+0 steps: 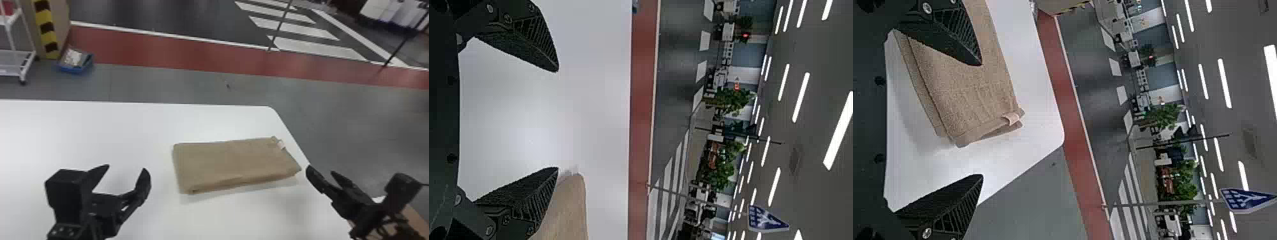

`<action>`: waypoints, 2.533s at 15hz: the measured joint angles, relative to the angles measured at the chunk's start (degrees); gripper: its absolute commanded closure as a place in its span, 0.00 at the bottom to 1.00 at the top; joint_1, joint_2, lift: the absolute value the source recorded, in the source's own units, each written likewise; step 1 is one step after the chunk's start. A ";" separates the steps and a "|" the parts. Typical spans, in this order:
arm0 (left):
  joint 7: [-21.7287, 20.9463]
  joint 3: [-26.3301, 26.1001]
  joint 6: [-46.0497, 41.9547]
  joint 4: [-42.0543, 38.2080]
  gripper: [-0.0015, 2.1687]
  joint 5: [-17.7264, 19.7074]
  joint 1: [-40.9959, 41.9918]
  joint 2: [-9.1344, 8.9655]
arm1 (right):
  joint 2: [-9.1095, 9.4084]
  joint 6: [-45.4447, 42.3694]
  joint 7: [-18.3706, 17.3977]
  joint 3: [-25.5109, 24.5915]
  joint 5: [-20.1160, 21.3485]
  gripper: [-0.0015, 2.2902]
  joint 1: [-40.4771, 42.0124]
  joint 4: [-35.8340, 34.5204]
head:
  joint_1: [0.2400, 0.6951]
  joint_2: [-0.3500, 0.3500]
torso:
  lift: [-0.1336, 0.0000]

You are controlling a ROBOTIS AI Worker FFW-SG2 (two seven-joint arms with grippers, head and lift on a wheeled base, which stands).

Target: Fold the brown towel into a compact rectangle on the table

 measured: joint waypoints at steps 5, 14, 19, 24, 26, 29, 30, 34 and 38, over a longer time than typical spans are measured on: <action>0.19 -7.45 0.00 7.52 0.12 3.90 -5.75 -4.57 | 2.69 -3.92 1.33 -2.96 -2.64 0.05 2.76 -0.62 | 1.00 0.00 | 0.07; 3.31 -14.05 -0.91 16.11 0.13 4.32 -10.44 -8.59 | 3.12 -4.58 2.03 -4.52 -2.75 0.05 3.94 -0.51 | 1.00 0.00 | 0.07; 6.20 -15.03 -2.96 20.32 0.24 3.27 -13.03 -9.23 | 2.97 -4.43 2.18 -4.21 -2.41 0.05 3.81 -0.74 | 1.00 0.00 | 0.07; 6.40 -15.24 -2.63 19.65 0.24 3.81 -12.90 -8.51 | 2.70 -4.41 2.16 -4.10 -2.03 0.05 3.53 -0.51 | 1.00 0.00 | 0.07; 5.80 -15.42 -2.16 19.18 0.24 4.75 -12.77 -8.49 | 2.61 -4.41 2.17 -3.86 -1.77 0.05 3.36 -0.08 | 1.00 0.00 | 0.07; 5.02 -15.78 -1.46 18.92 0.24 6.48 -12.78 -8.76 | 2.42 -4.52 2.20 -3.49 -1.52 0.05 3.11 1.09 | 1.00 0.00 | 0.07; 4.73 -15.98 -1.41 19.04 0.24 6.61 -12.91 -8.94 | 2.29 -4.57 2.21 -3.44 -1.51 0.05 3.04 1.47 | 1.00 0.00 | 0.07; 4.33 -16.26 -0.94 20.29 0.24 6.59 -13.74 -9.29 | 2.06 -4.90 2.29 -3.37 -1.50 0.05 2.62 2.41 | 1.00 0.00 | 0.07; 4.52 -16.31 1.72 20.62 0.50 6.18 -14.28 -9.33 | 1.84 -5.03 2.29 -3.29 -1.50 0.05 2.05 2.79 | 1.00 0.00 | 0.07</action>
